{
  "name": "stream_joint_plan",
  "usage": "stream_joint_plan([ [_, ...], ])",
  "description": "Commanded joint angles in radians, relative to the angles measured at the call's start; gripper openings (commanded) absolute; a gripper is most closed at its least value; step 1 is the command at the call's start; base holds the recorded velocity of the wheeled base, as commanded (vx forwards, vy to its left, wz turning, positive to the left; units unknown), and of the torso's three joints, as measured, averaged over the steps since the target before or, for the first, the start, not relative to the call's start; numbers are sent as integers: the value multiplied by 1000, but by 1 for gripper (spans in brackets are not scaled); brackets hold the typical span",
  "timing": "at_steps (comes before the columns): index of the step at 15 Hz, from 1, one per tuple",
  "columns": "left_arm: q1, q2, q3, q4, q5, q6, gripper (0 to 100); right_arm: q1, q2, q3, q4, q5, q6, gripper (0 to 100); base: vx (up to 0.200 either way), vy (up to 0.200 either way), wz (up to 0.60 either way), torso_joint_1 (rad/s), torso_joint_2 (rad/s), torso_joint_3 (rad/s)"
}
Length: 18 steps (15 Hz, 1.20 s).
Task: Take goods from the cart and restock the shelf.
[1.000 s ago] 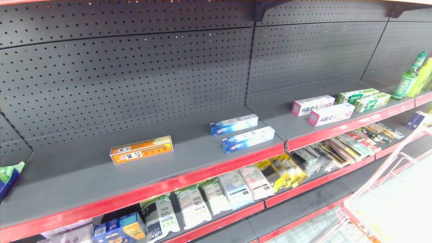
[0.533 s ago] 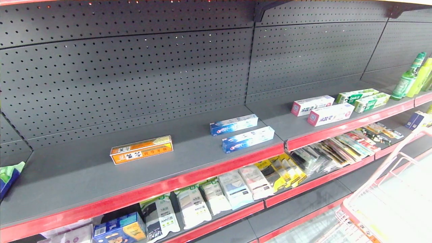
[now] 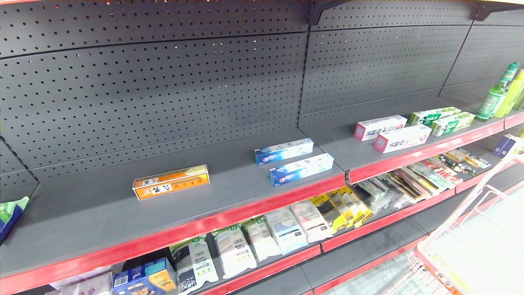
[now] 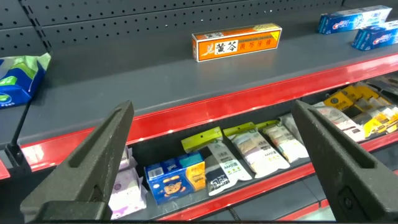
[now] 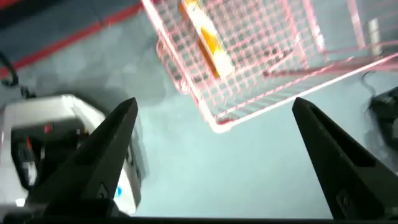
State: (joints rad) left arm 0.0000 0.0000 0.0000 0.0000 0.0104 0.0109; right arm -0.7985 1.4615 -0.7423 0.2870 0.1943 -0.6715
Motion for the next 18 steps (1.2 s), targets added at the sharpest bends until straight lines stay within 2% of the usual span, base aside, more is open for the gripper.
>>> stream_joint_plan([
  [1, 0, 2, 0, 0, 0, 0, 100, -100, 137, 41, 4, 16, -71, 100, 0, 0, 0, 0, 0, 0],
  [2, 0, 2, 0, 0, 0, 0, 100, -191, 250, 34, -5, 51, -254, 100, 0, 0, 0, 0, 0, 0],
  [4, 0, 2, 0, 0, 0, 0, 100, -201, 370, 21, -66, 63, -412, 100, 0, 0, 0, 0, 0, 0],
  [7, 0, 2, 0, 0, 0, 0, 100, -201, 571, -25, -218, 67, -531, 100, 0, 0, 0, 0, 0, 0],
  [8, 0, 2, 0, 0, 0, 0, 100, -201, 596, -40, -223, 70, -539, 100, 0, 0, 0, 0, 0, 0],
  [11, 0, 2, 0, 0, 0, 0, 100, -201, 734, -138, -230, 96, -680, 100, 0, 0, 0, 0, 0, 0],
  [14, 0, 2, 0, 0, 0, 0, 100, -201, 797, -200, -232, 93, -697, 100, 0, 0, 0, 0, 0, 0],
  [18, 0, 2, 0, 0, 0, 0, 100, -201, 830, -195, -259, 90, -668, 100, 0, 0, 0, 0, 0, 0],
])
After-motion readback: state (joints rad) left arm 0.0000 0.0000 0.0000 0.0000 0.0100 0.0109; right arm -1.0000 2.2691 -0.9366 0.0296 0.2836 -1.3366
